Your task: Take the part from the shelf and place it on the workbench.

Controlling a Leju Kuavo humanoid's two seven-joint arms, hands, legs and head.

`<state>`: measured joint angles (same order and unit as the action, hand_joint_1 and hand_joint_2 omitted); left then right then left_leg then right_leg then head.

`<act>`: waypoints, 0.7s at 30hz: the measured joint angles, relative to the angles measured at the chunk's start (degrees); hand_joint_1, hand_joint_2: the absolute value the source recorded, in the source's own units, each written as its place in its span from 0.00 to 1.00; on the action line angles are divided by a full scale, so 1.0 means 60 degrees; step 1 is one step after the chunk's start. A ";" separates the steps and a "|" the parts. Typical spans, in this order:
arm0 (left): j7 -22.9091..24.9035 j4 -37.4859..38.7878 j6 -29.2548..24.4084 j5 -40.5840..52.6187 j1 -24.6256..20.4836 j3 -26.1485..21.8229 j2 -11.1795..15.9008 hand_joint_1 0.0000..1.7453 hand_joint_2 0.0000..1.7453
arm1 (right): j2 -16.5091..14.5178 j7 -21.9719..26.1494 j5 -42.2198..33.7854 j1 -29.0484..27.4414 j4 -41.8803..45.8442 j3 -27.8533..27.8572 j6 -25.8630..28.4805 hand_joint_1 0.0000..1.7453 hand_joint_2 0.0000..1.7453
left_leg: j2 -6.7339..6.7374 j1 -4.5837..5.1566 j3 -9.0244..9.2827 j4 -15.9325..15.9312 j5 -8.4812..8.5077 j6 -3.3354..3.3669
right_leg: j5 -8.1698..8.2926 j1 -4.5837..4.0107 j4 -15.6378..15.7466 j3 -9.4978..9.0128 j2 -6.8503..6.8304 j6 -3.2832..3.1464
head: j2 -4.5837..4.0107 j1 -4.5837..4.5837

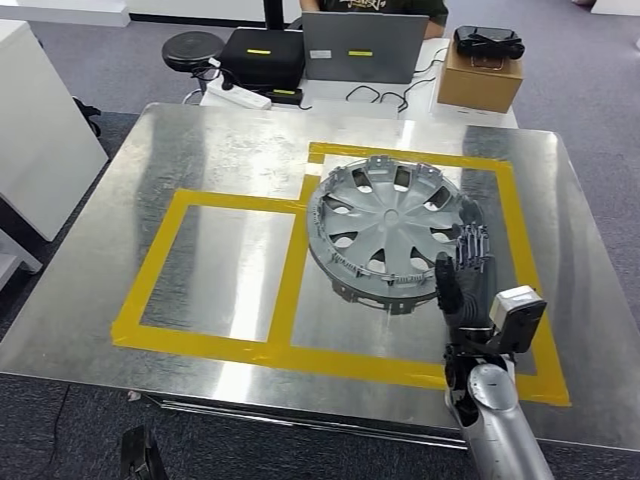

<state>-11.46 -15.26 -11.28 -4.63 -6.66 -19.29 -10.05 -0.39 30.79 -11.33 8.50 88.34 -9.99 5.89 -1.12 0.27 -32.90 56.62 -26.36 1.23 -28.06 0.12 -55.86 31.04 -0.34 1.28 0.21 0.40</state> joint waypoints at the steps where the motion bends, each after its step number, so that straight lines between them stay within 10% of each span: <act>1: -0.0024 -0.0001 0.0004 -0.0019 0.0006 -0.0007 -0.0002 0.00 0.00 | -0.0083 0.0000 -0.0053 -0.0118 0.0143 0.0116 -0.0057 0.00 0.00 | 0.0001 0.0001 0.0001 0.0000 0.0000 0.0000 | 0.0000 0.0001 0.0000 0.0000 0.0000 0.0000 | 0.0000 0.0001; 21: -0.0486 -0.0004 0.0697 -0.0152 0.0020 -0.0199 -0.0011 0.00 0.00 | -0.0473 0.0737 0.1001 -0.1051 0.1306 0.0499 0.0304 0.00 0.00 | 0.0009 0.0054 0.0000 0.0069 -0.0061 0.0086 | 0.0005 0.0049 0.0019 -0.0015 0.0001 0.0074 | -0.0001 -0.0003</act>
<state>-14.38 -15.28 -7.10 -5.54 -6.54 -20.49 -10.11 -3.24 35.21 -5.32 2.19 96.18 -6.99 7.72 -1.06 0.60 -32.89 57.03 -26.72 1.75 -28.03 0.42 -55.75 30.95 -0.33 1.72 0.20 0.39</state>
